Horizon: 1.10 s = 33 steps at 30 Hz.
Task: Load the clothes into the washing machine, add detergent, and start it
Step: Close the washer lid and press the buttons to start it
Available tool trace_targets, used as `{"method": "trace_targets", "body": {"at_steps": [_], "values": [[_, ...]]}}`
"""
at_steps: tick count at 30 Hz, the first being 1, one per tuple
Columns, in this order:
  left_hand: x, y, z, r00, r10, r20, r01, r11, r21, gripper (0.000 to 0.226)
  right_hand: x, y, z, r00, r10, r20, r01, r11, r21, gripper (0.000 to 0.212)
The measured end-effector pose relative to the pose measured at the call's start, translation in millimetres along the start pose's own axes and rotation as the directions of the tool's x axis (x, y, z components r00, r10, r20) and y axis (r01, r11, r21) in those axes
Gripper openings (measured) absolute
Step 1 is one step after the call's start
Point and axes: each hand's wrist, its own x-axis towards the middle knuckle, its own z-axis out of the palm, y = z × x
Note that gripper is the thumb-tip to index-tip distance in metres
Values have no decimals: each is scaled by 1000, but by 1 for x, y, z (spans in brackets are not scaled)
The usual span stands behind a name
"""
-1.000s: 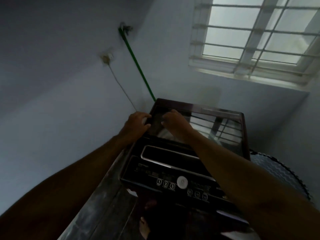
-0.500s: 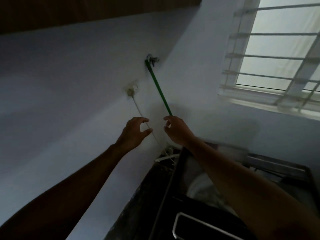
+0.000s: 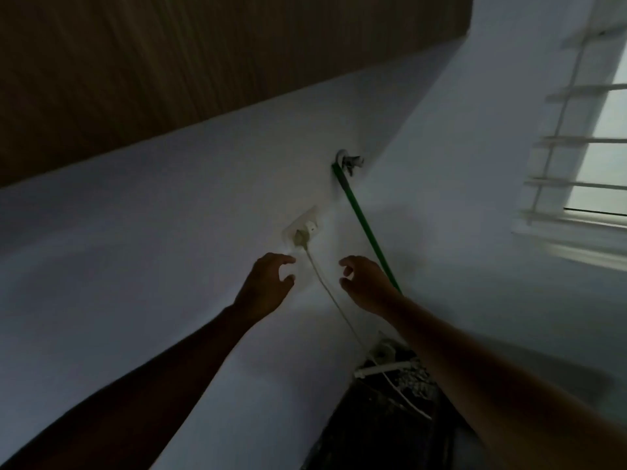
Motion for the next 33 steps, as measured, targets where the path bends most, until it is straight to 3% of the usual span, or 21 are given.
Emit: {"method": "trace_targets", "body": {"at_steps": [3,7,10,15,18,20,22,28,33], "values": [[33,-16,3,999,45,0,-45,997,70,36,41,5,8,1000,14,10,-14,1000,24,38],[85,-29,10,993,58,107,-85,959,272,59,90,14,23,998,60,8,-60,995,83,43],[116,-38,22,974,153,169,-218,846,488,68,117,17,36,995,97,34,-100,987,125,50],[154,-53,39,939,200,281,-338,696,634,75,157,20,65,976,182,120,-206,951,229,62],[173,-61,42,916,180,358,-390,610,690,85,180,15,75,983,151,104,-174,948,266,46],[181,-63,47,910,191,368,-402,625,669,87,193,13,82,985,158,63,-170,926,336,32],[185,-64,52,916,189,353,-384,665,641,86,202,12,93,984,162,69,-177,893,413,32],[191,-69,59,914,211,347,-392,678,621,80,217,13,125,983,181,20,-169,860,481,60],[188,-67,49,901,247,357,-418,714,561,78,219,8,129,979,188,79,-200,812,548,36]]}}
